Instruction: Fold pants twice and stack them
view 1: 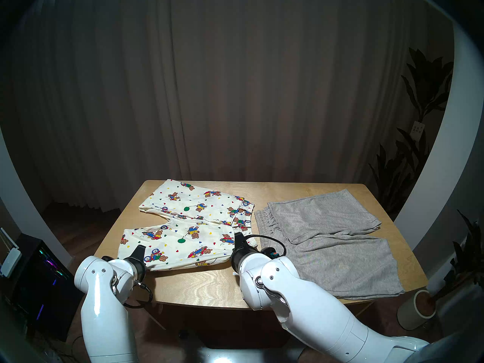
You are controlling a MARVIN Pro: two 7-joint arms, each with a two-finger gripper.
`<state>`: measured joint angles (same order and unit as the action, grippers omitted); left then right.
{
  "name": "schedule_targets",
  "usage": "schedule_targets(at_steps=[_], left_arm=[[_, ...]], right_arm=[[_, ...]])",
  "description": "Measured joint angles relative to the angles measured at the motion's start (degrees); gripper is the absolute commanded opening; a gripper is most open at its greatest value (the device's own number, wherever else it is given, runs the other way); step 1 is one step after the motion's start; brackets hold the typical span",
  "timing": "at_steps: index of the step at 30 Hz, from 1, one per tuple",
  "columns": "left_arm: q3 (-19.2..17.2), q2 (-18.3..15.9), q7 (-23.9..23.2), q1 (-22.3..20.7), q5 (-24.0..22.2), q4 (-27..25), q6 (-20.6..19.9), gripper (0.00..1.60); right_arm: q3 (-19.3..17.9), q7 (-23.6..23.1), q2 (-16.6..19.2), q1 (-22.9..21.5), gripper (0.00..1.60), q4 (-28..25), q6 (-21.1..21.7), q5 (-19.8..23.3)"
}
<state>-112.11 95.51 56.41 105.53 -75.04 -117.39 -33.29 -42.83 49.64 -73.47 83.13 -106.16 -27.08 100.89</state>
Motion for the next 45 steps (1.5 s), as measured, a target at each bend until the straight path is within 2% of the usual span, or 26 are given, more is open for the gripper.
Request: schedule_targets(at_steps=[16, 23, 34, 45], left_arm=[[-0.67, 0.26, -1.24, 3.51, 0.14, -4.30, -0.04, 0.00], [-1.21, 1.74, -2.20, 6.79, 0.33, -7.68, 0.50, 0.00], [-1.07, 3.60, -3.63, 10.20, 1.26, -10.22, 1.43, 0.00], [0.27, 4.76, -3.80, 11.65, 2.47, -12.56, 2.09, 0.00]], right_arm=[[-0.64, 5.54, 2.32, 0.06, 0.00, -5.70, 2.22, 3.39], [-0.13, 6.67, 3.08, 0.09, 0.00, -7.33, 2.72, 3.33], [-0.16, 8.09, 4.71, 0.53, 0.00, -10.34, 3.46, 3.53], [-2.78, 12.49, 6.85, 0.59, 0.00, -13.94, 4.96, 8.02]])
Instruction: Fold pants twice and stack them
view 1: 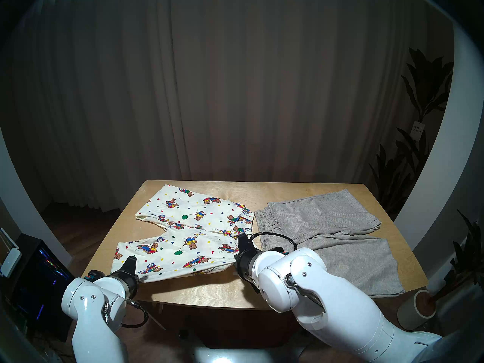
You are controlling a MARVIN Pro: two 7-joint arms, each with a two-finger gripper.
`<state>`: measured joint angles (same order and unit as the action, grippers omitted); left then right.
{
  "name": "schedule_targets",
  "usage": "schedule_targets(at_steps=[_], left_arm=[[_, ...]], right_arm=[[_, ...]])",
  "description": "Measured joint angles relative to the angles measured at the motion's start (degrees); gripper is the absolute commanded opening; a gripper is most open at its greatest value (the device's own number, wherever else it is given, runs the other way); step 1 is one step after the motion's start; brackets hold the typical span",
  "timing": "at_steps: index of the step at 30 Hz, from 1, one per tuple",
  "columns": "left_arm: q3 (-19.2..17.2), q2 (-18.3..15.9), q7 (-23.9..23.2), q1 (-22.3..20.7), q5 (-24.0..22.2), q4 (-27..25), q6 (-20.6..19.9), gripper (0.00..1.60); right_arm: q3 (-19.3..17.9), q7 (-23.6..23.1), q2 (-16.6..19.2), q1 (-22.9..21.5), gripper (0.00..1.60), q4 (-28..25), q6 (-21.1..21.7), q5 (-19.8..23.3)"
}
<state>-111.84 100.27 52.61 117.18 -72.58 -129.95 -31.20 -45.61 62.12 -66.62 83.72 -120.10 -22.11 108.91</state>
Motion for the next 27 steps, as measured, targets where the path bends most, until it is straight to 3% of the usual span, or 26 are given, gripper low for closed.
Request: schedule_targets(at_steps=[19, 27], left_arm=[[0.42, 2.61, -0.82, 4.85, 1.64, -5.62, 1.65, 0.00], [0.31, 1.68, -1.09, 3.88, 1.95, -5.31, 1.42, 0.00]], right_arm=[[-1.06, 4.84, 1.16, -0.73, 0.00, -1.30, 1.24, 4.50], [-1.58, 4.74, 0.39, -1.15, 0.00, -1.35, -0.05, 4.48]])
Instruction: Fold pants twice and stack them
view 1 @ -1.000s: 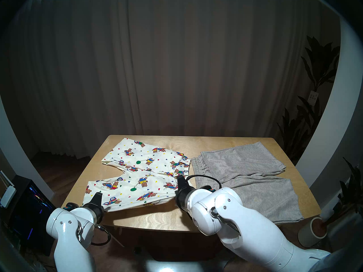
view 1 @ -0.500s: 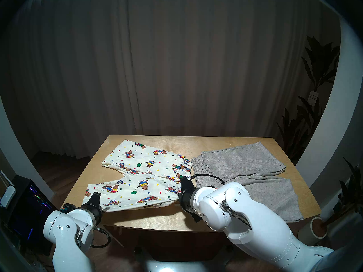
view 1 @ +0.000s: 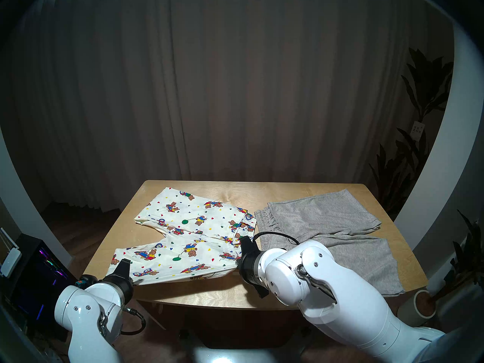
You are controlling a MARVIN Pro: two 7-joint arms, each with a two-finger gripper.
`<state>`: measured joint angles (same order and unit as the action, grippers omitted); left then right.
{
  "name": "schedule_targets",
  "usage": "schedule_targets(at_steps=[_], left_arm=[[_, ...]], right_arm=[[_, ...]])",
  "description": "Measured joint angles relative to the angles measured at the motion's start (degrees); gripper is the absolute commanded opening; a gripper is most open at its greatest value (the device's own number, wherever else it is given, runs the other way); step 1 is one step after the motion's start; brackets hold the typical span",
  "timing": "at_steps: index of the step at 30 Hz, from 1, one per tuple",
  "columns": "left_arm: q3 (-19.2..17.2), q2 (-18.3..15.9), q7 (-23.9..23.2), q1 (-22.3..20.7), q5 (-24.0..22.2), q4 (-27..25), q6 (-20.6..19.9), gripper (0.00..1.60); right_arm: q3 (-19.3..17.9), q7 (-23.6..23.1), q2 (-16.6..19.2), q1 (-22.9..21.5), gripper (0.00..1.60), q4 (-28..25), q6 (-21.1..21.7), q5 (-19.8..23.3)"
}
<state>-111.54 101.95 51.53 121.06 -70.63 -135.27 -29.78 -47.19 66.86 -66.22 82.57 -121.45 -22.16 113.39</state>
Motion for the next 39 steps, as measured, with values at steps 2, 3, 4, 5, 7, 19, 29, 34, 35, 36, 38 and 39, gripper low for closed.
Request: schedule_targets(at_steps=[2, 3, 4, 5, 7, 19, 29, 34, 35, 36, 38, 39], left_arm=[[-0.03, -0.68, -0.13, -0.95, 0.03, 0.44, -0.19, 0.00], [-0.03, -1.04, -0.18, -1.48, 0.05, 0.65, -0.35, 0.00], [-0.03, -1.51, -0.25, -2.16, 0.06, 0.95, -0.60, 0.00], [-0.03, -2.06, -0.34, -2.89, 0.06, 1.30, -0.87, 0.00], [0.08, -3.31, -0.55, -4.38, 0.06, 2.16, -1.47, 0.00], [2.27, -10.51, -2.31, -11.51, -0.19, 8.60, -3.38, 0.00], [4.54, -16.60, -4.87, -17.11, -0.55, 13.28, -3.77, 0.00], [5.07, -19.76, -6.60, -20.06, -1.21, 16.31, -3.74, 0.00], [5.07, -20.20, -6.87, -20.49, -1.32, 16.83, -3.75, 0.00], [5.07, -20.81, -7.24, -21.06, -1.48, 17.50, -3.78, 0.00], [5.07, -21.83, -7.92, -22.04, -1.76, 18.78, -3.90, 0.00], [5.09, -22.44, -8.32, -22.62, -1.92, 19.61, -3.98, 0.00]], right_arm=[[-0.29, -0.20, -0.43, -0.30, 0.00, 0.13, -0.36, 0.00], [-0.45, -0.28, -0.63, -0.46, 0.00, 0.20, -0.54, 0.00], [-0.64, -0.38, -0.89, -0.67, 0.00, 0.33, -0.73, 0.00], [-0.82, -0.48, -1.17, -0.91, 0.00, 0.53, -0.92, 0.00], [-1.16, -0.70, -1.75, -1.41, 0.00, 1.20, -1.30, 0.00], [-2.61, -1.81, -4.44, -3.99, 0.00, 5.75, -2.93, -0.16], [-3.65, -2.60, -6.25, -6.31, 0.00, 8.97, -3.66, -0.25], [-3.72, -3.14, -7.49, -7.52, 0.00, 11.14, -3.84, -0.25], [-3.72, -3.23, -7.70, -7.70, 0.00, 11.45, -3.86, -0.23], [-3.71, -3.37, -8.02, -7.96, 0.00, 11.87, -3.88, -0.20], [-3.70, -3.59, -8.59, -8.42, 0.00, 12.56, -3.92, -0.14], [-3.69, -3.72, -8.94, -8.71, 0.00, 12.99, -3.95, -0.10]])
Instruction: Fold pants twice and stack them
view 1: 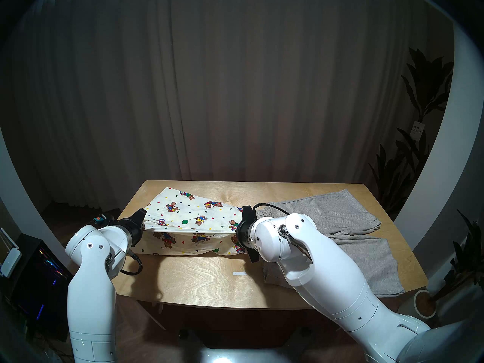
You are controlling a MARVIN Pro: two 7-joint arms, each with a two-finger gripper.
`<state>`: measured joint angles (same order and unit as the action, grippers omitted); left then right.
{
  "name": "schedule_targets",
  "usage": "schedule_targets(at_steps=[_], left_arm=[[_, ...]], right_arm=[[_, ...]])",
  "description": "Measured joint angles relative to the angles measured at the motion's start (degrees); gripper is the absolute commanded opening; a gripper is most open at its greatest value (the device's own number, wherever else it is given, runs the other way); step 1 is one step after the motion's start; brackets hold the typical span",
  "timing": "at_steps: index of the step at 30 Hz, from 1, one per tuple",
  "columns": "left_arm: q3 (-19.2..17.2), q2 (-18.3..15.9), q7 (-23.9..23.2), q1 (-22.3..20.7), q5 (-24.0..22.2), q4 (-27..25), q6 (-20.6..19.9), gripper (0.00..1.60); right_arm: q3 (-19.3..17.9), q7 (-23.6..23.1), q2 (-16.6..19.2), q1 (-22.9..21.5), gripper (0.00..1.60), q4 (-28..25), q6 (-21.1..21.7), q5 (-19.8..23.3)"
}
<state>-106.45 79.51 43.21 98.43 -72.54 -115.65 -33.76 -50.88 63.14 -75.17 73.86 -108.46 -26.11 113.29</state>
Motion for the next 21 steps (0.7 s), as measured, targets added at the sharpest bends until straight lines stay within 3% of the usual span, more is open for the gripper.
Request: schedule_targets(at_steps=[21], left_arm=[[4.40, -10.21, -6.04, -10.69, -1.64, 13.74, -2.57, 0.00]], right_arm=[[-0.60, -2.55, -5.66, -5.99, 0.00, 9.74, -0.41, 0.05]])
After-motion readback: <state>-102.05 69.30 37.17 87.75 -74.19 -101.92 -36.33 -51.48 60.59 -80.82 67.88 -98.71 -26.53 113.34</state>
